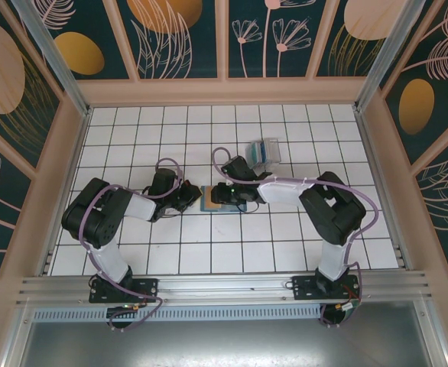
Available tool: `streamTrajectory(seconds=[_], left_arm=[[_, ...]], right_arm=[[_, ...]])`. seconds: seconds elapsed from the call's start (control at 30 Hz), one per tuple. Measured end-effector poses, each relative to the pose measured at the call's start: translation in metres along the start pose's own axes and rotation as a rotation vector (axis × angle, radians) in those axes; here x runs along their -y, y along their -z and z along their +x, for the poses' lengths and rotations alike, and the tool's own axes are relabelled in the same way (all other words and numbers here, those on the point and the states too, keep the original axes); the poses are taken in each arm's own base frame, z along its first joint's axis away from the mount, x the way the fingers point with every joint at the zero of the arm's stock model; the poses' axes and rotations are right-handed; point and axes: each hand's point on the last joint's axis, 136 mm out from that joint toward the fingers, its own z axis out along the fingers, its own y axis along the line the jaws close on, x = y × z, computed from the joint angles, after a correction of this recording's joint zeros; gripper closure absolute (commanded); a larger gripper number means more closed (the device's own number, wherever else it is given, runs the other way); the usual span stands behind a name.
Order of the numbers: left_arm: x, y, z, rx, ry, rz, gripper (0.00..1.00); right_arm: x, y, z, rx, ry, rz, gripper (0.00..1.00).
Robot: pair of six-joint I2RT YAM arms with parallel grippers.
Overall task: Put the credit cards into the card holder
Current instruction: Insert the credit card into the card slot, then flip over the card slot in the card holder.
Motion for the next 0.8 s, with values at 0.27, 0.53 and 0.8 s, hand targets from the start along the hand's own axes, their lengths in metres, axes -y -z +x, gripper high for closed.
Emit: streamTrajectory(seconds=[0.27,0.53,0.8], left_arm=[[0.001,0.0,0.0,0.002,0.006,0.01,1.0],[0.001,0.0,0.0,0.002,0.006,0.01,1.0],[0.001,0.0,0.0,0.002,0.007,0.011,1.0]], right_arm=[[-0.002,-0.007,0.002,-0.022,0.013,-0.011,0.63],[-0.016,0.026,-0.012,0.059,0.065,-0.034,0.59],[0.013,0.05,-0.014,0.152,0.048,0.081,0.54]])
